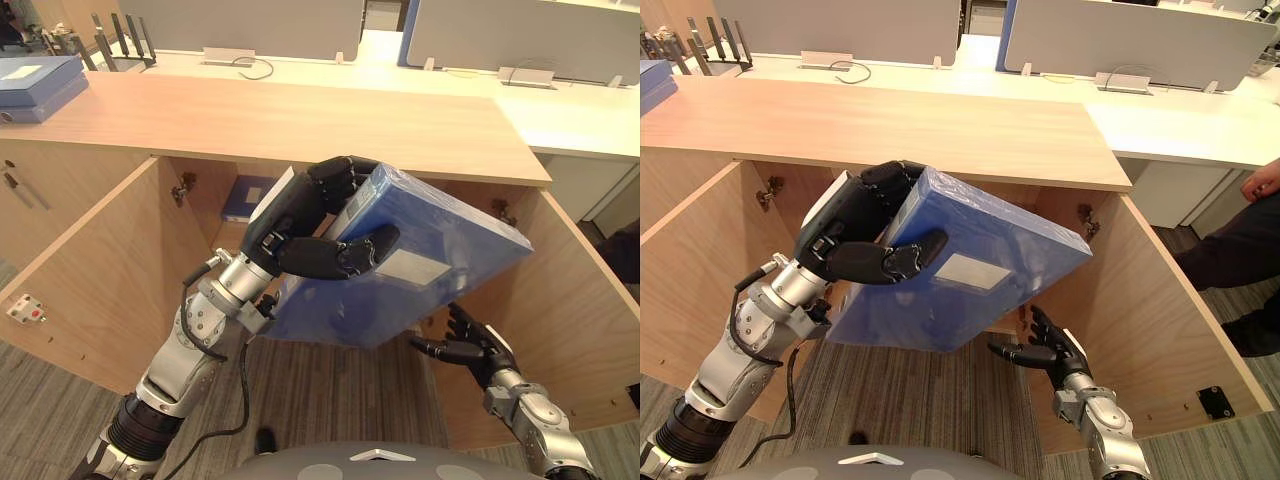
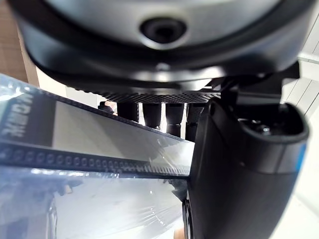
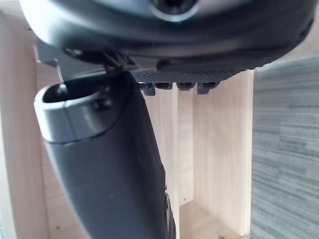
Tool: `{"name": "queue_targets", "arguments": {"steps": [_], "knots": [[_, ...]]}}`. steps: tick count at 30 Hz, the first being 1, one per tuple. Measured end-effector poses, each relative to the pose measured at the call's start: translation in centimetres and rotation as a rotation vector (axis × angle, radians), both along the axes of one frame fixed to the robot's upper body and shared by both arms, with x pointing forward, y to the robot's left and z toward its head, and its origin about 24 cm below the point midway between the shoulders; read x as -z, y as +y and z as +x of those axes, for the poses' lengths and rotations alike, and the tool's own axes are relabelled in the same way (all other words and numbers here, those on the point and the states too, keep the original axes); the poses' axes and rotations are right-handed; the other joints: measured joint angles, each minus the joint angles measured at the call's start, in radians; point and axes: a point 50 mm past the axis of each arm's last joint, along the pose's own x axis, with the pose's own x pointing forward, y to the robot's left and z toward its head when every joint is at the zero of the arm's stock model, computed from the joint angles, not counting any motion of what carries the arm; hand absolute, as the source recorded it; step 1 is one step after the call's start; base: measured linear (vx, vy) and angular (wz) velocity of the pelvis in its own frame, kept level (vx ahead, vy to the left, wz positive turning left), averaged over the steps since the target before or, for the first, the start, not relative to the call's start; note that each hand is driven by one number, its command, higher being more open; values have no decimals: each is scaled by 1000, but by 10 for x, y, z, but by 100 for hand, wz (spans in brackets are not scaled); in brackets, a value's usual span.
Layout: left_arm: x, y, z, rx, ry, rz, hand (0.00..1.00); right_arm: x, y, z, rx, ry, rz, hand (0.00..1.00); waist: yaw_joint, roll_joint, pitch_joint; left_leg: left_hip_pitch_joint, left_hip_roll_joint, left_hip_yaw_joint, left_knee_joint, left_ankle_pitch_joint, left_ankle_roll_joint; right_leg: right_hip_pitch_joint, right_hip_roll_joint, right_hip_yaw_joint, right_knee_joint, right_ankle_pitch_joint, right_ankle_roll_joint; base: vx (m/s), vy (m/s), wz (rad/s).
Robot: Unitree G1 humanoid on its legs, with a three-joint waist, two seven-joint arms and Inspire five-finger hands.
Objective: Walk over to the cabinet, pick up the folder, carry it to the office cabinet, place the folder inside the office cabinet, then close the office cabinet door
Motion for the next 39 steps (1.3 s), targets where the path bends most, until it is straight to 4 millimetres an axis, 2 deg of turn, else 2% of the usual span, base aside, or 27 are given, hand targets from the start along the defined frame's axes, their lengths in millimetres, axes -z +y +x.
{"name": "queue_targets", "arguments": {"steps": [2,8,11,13,16,19,27,32,35,39], "knots": [[0,0,0,-10,-3,-9,0,-6,1,4,4,-36,33,100,-5,-1,0,-1,-1,0,0,3,4,1,0,0,0,8,8,40,-2,0],[-2,-6,1,-44,-12,-70,0,-21,-2,14,1,-127,117,100,-7,-2,0,-7,-3,-2,0,4,6,1,-1,-2,2,11,5,38,-4,1],[-3,-9,1,-42,-11,-96,0,-38,-14,23,-75,-160,81,100,-11,-2,0,-7,-3,-2,0,4,6,0,-1,-2,4,11,5,0,0,0],[-2,-9,1,-44,-10,-91,0,-58,-27,34,-121,-203,42,100,-19,-2,0,-7,-3,-2,0,4,6,0,0,-1,5,11,5,0,0,0],[-1,-8,2,-47,-8,-89,0,-78,-41,43,-146,-241,10,100,-20,-3,1,-6,-2,1,0,4,6,-2,0,2,4,10,5,-13,2,-2],[0,-7,3,-56,-4,-89,0,-88,-46,45,-185,-258,-4,100,-20,-4,2,-4,-1,5,0,4,5,-7,0,6,3,9,5,-8,0,-5],[6,-1,9,-82,19,-82,0,-88,-39,44,-303,-220,-9,100,-23,-13,8,5,2,32,0,-1,2,-14,0,32,4,11,4,12,0,-10],[9,-1,10,-86,19,-56,0,-94,-47,41,-370,-164,-53,100,-29,-20,12,5,2,33,0,-1,2,-13,0,34,9,11,4,2,0,-1],[8,1,10,-94,16,-57,0,-96,-50,38,-391,-143,-38,100,-31,-22,13,6,3,33,0,-1,2,-14,0,34,16,10,4,0,0,0],[7,3,11,-103,11,-59,0,-94,-43,35,-424,-138,17,100,-31,-22,13,8,4,34,0,0,3,-16,0,35,19,8,3,0,0,0]]}}
